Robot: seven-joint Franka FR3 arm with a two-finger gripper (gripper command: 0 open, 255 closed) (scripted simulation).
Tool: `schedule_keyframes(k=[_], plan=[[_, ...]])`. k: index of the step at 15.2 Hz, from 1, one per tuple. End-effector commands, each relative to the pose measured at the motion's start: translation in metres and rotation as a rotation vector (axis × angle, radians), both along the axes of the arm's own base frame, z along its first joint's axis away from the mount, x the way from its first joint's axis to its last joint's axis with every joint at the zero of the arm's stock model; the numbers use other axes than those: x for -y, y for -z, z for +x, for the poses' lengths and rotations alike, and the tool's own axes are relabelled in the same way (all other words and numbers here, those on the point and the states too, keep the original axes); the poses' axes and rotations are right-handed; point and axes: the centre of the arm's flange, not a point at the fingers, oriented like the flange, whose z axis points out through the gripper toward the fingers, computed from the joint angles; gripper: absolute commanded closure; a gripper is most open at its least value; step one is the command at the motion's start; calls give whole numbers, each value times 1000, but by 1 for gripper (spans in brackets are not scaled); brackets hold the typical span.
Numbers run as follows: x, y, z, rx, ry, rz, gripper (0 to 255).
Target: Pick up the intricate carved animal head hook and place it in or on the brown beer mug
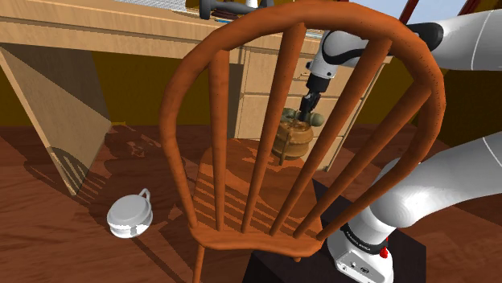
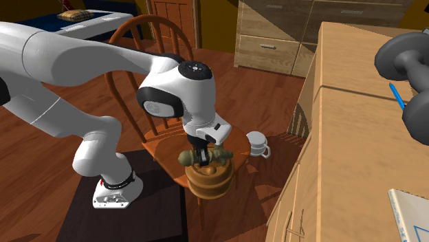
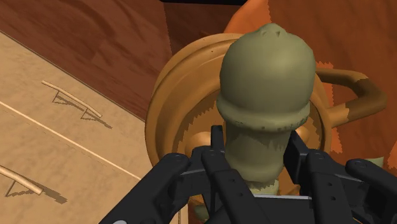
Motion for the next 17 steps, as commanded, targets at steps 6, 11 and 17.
schedule_keyframes(k=[6, 11, 17], plan=[[0, 1, 0, 0, 0, 0, 0], [1, -13, 0, 0, 0, 0, 0], [6, -49, 0, 0, 0, 0, 0]])
